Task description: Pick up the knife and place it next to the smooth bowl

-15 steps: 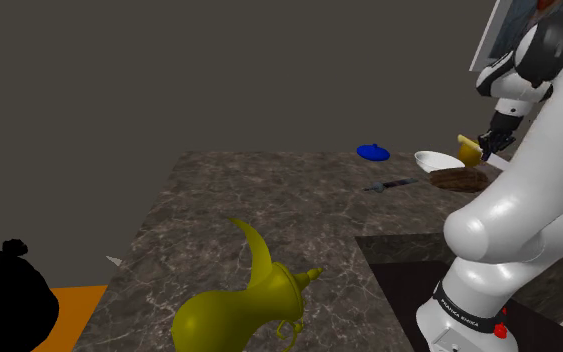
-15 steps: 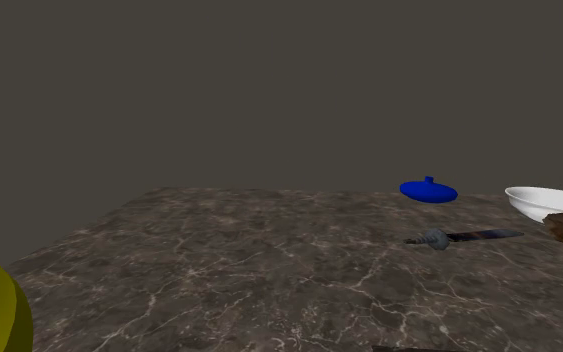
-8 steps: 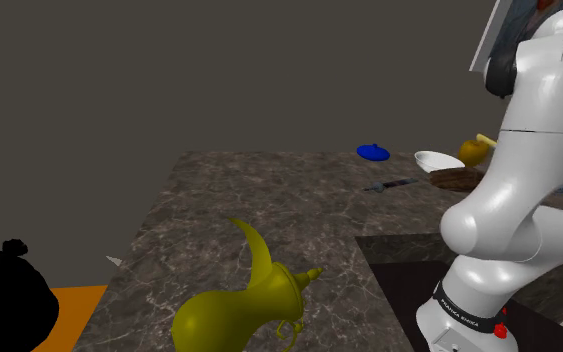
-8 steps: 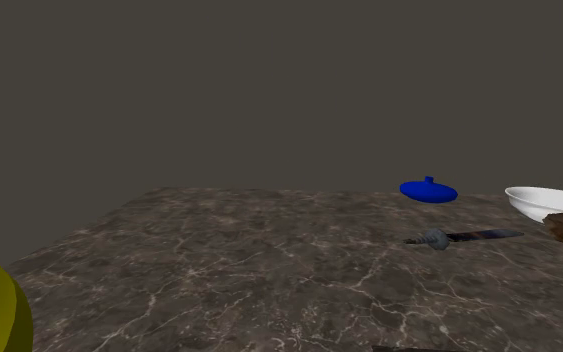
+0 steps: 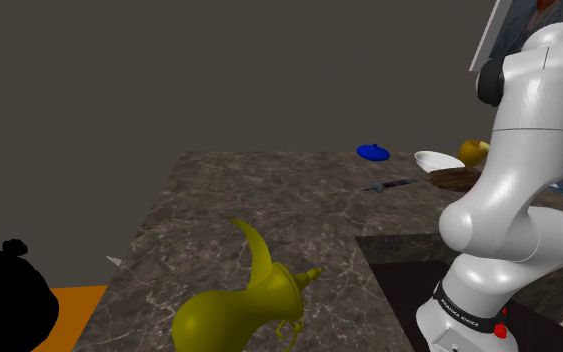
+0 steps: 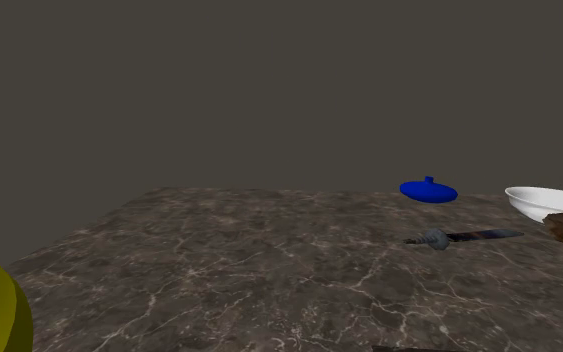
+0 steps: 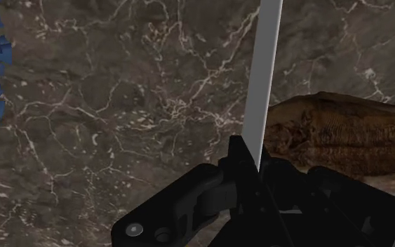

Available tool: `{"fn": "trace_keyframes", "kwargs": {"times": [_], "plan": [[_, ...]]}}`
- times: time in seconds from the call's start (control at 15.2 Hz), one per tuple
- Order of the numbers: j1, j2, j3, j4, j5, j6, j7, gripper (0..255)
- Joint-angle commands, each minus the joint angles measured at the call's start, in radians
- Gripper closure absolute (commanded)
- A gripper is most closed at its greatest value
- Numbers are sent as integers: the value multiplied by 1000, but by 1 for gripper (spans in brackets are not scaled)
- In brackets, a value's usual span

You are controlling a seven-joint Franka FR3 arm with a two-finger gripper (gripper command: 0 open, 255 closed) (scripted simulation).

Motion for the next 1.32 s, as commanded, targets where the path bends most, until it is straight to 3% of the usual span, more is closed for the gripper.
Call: {"fn": "trace_keyframes", "kwargs": {"times": [0.0, 0.99, 1.25], "plan": [[-2, 10, 5, -15, 9, 22, -5, 255], [-26, 95, 49, -109, 84, 181, -55, 255], [-27, 96, 50, -110, 86, 183, -56, 255]]}}
